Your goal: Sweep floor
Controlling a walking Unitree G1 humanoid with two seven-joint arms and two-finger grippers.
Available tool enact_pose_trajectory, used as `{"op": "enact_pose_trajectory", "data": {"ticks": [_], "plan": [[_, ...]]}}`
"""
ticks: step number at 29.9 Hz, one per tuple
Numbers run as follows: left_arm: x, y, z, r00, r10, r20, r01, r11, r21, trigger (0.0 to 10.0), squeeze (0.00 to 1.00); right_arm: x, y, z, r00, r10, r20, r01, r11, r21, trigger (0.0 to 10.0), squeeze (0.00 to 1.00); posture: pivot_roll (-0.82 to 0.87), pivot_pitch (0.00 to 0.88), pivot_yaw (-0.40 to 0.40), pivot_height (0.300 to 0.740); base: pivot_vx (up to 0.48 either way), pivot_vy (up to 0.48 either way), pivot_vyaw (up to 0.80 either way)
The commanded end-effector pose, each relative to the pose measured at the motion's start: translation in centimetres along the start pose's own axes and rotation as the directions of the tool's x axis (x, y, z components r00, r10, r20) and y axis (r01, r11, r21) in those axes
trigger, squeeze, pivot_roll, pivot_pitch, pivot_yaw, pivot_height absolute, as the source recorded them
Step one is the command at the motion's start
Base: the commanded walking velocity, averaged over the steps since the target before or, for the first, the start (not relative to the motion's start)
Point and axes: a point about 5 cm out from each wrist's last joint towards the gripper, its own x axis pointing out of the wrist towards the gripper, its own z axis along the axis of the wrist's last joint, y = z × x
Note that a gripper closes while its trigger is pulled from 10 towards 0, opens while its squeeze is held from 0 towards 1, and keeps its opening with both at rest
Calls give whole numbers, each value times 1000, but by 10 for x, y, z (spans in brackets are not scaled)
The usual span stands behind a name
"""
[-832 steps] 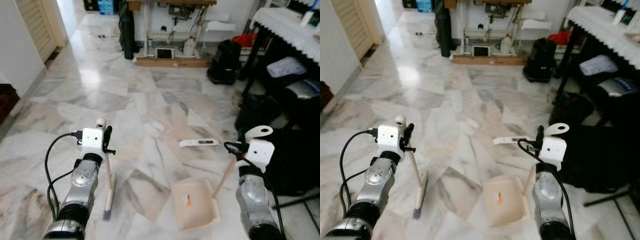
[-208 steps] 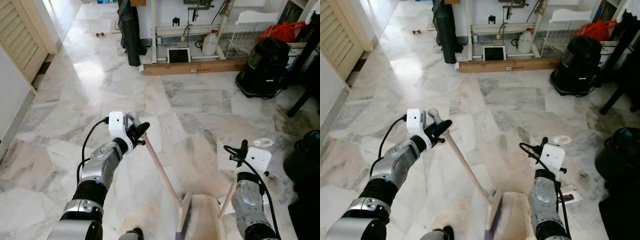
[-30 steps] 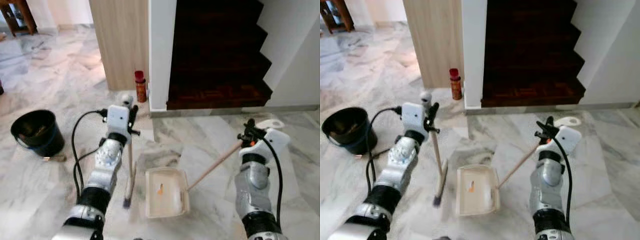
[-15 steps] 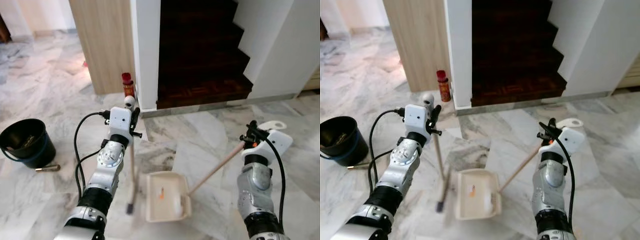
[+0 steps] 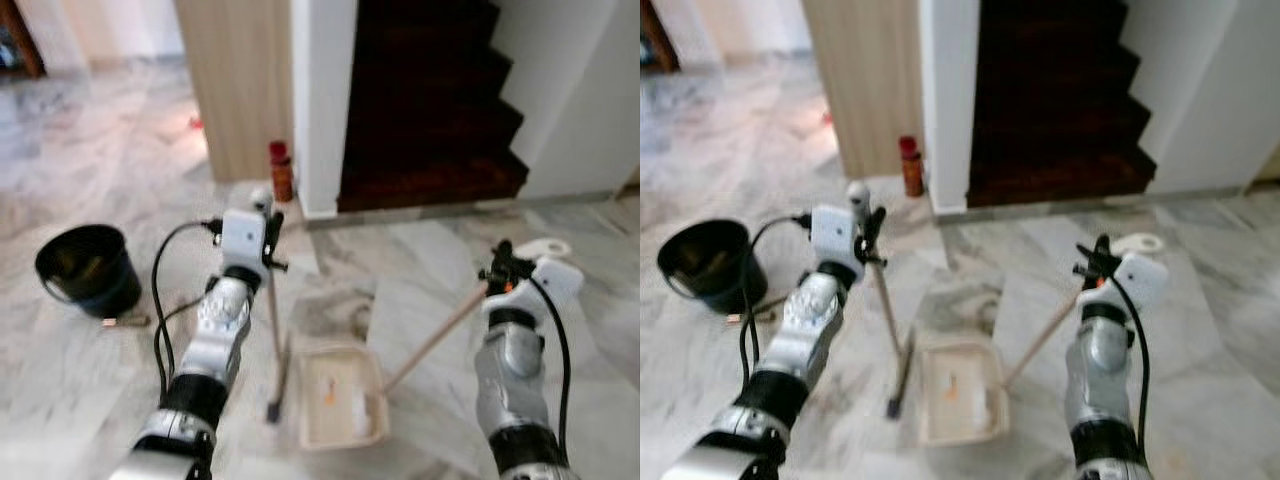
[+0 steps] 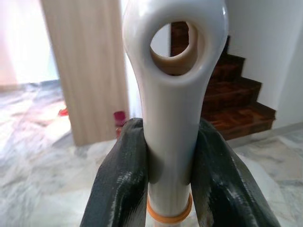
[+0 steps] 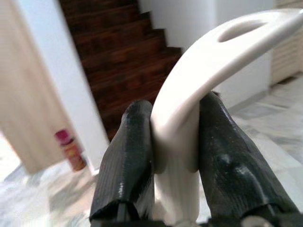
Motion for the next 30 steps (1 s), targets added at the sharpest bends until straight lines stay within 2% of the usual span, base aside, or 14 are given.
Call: {"op": "enact_pose_trajectory", "data": {"ticks": [1, 20, 24, 30], "plan": [[5, 1, 14, 998, -3, 55, 2, 1000, 24, 10000, 0, 6, -2, 13, 998, -12, 54, 10, 999, 33, 10000, 0, 92, 26, -22, 740, 0, 277, 0], [5, 3, 13, 999, 10, 48, -11, 1000, 25, 10000, 0, 7, -1, 14, 999, -2, 47, -2, 998, 65, 10000, 0, 94, 26, -26, 740, 0, 280, 0], [5, 4, 13, 999, 8, 48, -9, 1000, 23, 10000, 0, 7, -1, 14, 999, 1, 47, -4, 998, 64, 10000, 0, 94, 20, -26, 740, 0, 289, -800], [5, 4, 14, 999, 8, 48, -10, 1000, 27, 10000, 0, 7, 0, 15, 999, 6, 53, -9, 998, 59, 10000, 0, 92, 16, -24, 740, 0, 289, 0]]}}
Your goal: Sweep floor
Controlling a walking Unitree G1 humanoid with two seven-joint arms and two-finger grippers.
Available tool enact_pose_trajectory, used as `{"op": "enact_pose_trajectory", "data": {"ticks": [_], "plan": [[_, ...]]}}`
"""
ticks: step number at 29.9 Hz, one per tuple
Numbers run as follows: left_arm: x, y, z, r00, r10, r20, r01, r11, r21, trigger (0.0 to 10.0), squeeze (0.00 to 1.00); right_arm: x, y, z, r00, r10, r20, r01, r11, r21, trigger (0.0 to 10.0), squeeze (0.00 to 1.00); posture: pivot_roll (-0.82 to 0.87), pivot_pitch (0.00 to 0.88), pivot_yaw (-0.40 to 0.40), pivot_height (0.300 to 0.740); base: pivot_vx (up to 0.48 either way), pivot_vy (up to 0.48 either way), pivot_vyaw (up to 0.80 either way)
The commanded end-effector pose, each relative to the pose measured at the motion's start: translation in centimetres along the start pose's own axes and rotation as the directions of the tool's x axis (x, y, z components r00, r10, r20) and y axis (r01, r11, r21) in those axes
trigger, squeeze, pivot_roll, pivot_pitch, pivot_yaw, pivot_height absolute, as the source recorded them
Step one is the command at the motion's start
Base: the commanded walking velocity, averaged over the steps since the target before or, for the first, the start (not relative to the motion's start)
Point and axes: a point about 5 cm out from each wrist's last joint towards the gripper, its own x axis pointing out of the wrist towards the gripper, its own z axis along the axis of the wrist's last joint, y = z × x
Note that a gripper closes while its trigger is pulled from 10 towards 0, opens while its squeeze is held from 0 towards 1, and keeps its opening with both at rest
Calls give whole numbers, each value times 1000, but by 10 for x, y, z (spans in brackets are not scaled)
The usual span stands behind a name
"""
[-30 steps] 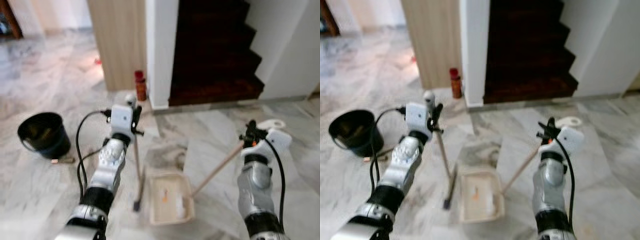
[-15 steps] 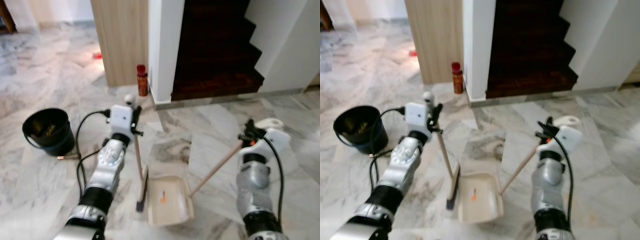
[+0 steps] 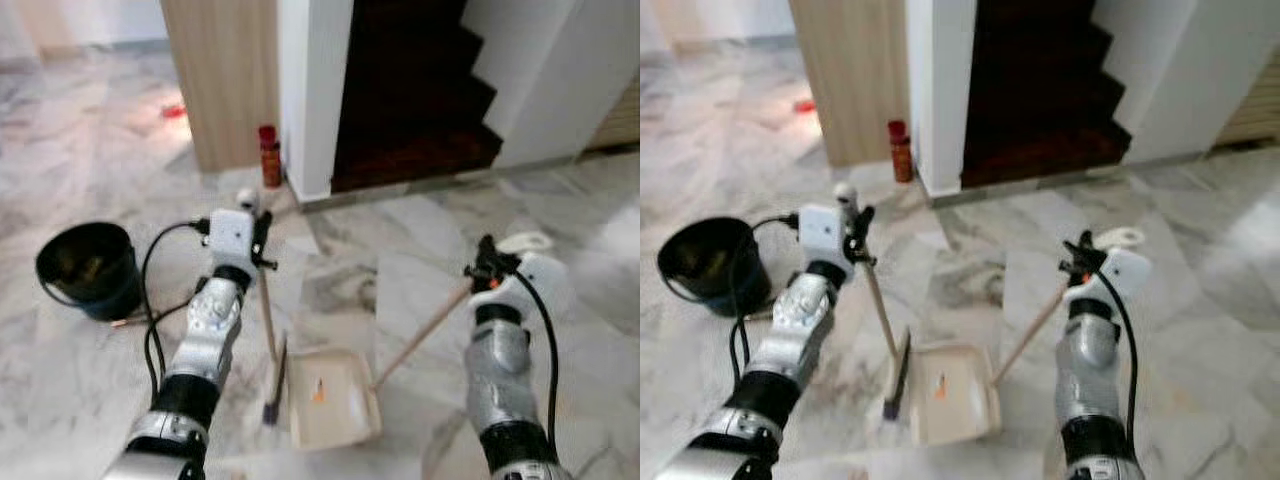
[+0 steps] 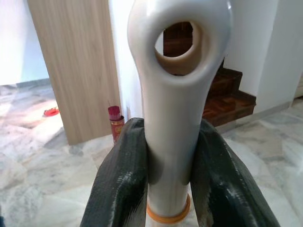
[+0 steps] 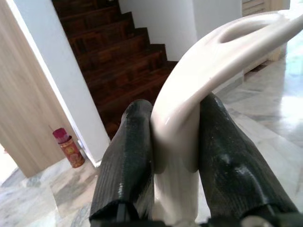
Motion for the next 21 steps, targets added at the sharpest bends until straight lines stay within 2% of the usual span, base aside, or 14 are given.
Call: {"op": "enact_pose_trajectory", "data": {"ticks": [1, 21], "plan": [[5, -3, 12, 999, -10, 52, 10, 1000, 5, 10000, 0, 6, -1, 14, 998, -2, 64, 1, 1000, 16, 10000, 0, 91, 11, -23, 740, 0, 289, 0], [6, -5, 13, 998, -23, 55, 23, 1000, 1, 10000, 0, 5, 5, 15, 997, 25, 72, -26, 1000, 16, 10000, 0, 93, 0, -18, 740, 0, 289, 0]]}}
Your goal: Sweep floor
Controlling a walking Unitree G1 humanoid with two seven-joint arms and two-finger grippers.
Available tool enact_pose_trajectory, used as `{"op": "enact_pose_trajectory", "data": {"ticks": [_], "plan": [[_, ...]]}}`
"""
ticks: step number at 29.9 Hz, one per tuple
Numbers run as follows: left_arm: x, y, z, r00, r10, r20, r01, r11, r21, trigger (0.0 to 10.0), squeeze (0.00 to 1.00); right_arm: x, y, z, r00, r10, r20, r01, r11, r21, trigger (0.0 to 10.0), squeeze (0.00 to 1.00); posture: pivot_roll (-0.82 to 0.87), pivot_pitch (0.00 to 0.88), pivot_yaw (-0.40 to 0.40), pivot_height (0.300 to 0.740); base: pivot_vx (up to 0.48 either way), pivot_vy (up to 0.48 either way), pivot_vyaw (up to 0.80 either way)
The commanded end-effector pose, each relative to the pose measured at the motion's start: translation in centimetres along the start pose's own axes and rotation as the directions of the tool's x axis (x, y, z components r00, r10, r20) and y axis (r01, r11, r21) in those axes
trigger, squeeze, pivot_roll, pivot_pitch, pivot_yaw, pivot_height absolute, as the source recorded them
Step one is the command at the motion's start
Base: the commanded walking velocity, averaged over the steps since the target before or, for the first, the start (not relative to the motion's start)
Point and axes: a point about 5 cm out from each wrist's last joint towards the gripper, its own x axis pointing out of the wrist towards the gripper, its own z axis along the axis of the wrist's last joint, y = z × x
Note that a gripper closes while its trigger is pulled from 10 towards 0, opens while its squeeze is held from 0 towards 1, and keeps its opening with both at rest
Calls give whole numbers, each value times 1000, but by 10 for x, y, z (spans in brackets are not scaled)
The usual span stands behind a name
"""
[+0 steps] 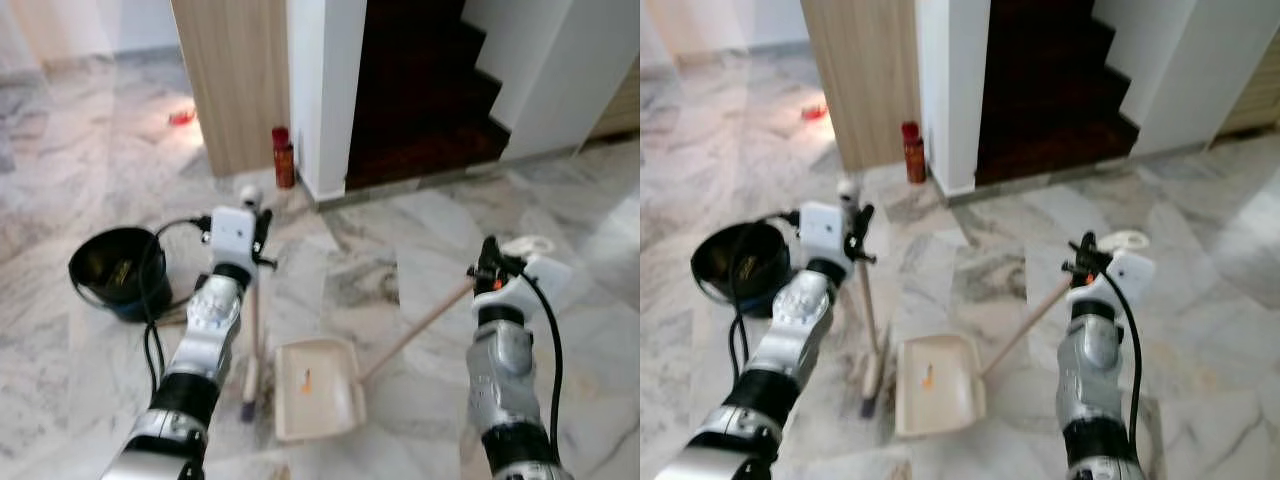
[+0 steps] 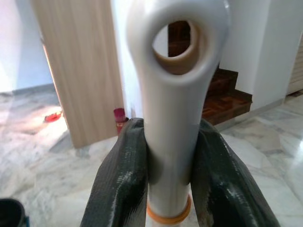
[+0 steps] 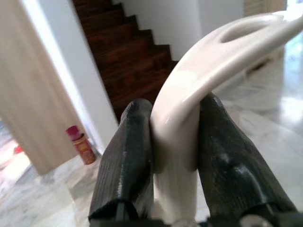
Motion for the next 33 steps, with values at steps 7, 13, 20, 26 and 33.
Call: {"op": "enact_pose_trajectory", "data": {"ticks": [7, 13, 20, 26, 33], "plan": [[5, 8, 12, 999, 16, 47, -17, 999, 29, 10000, 0, 5, 8, 13, 998, 23, 60, -24, 1000, 20, 10000, 0, 97, 0, -20, 740, 0, 287, 0], [4, 9, 11, 999, 19, 45, -20, 999, 27, 10000, 0, 5, 9, 13, 998, 28, 57, -29, 999, 15, 10000, 0, 99, 0, -22, 740, 0, 289, 0], [4, 9, 12, 999, 23, 47, -24, 999, 31, 10000, 0, 7, 10, 14, 998, 34, 60, -35, 999, 20, 10000, 0, 99, 0, -23, 740, 0, 289, 0], [4, 9, 12, 999, 21, 47, -22, 999, 30, 10000, 0, 7, 12, 15, 997, 53, 63, -53, 999, -3, 10000, 0, 101, 0, -24, 740, 0, 287, 96], [4, 10, 12, 999, 25, 47, -27, 999, 33, 10000, 0, 6, 14, 15, 996, 60, 65, -60, 998, -5, 10000, 0, 101, 1, -24, 740, 0, 290, 761]]}}
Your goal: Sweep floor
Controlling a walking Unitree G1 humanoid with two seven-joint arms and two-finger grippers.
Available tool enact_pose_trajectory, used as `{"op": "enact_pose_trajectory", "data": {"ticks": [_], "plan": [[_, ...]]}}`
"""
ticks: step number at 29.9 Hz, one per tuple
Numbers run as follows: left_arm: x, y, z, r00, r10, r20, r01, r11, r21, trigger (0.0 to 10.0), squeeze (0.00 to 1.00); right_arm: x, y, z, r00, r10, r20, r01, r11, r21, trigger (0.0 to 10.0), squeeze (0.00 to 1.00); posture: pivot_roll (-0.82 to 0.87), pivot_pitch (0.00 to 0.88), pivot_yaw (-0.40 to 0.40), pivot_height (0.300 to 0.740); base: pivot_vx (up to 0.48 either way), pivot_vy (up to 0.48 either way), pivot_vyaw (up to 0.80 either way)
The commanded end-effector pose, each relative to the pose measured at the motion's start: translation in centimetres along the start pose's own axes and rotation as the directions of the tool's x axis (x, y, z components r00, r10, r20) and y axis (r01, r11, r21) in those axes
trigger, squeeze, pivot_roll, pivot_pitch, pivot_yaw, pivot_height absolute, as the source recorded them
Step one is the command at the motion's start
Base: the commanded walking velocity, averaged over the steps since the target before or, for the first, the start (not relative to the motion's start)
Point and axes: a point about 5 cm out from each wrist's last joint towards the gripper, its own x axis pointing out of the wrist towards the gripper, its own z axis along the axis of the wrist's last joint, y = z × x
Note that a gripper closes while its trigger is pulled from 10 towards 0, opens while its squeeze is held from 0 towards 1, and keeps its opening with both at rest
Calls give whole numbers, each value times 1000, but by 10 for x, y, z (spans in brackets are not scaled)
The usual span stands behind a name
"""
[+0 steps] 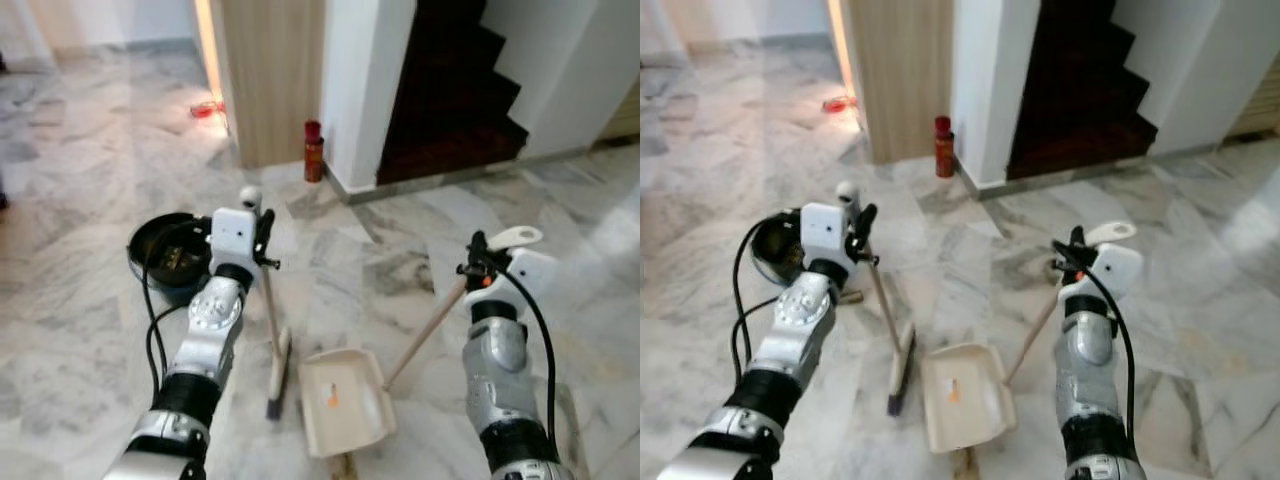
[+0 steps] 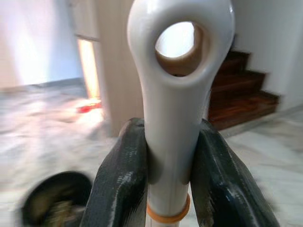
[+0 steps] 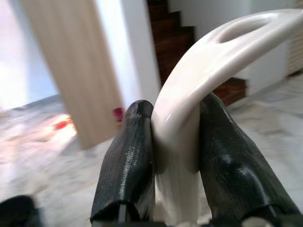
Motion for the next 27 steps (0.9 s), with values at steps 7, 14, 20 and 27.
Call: {"op": "enact_pose_trajectory", "data": {"ticks": [7, 14, 20, 27], "plan": [[3, -2, 10, 999, -2, 41, 1, 1000, 11, 10000, 0, 4, 4, 11, 999, 0, 47, -2, 999, 47, 10000, 0, 105, 2, -24, 740, 0, 289, 221], [3, -1, 10, 999, 0, 39, 0, 1000, 14, 10000, 0, 5, 5, 11, 999, 0, 46, -2, 999, 46, 10000, 0, 105, 3, -24, 740, 0, 287, 0], [4, -1, 11, 999, -1, 46, 0, 1000, 19, 10000, 0, 6, 6, 13, 999, 8, 47, -11, 998, 57, 10000, 0, 104, 2, -24, 740, 0, 0, 0], [4, -3, 10, 999, -8, 44, 7, 1000, 22, 10000, 0, 9, 10, 18, 998, 14, 59, -19, 996, 83, 10000, 0, 105, 1, -26, 740, 0, 0, 0]]}}
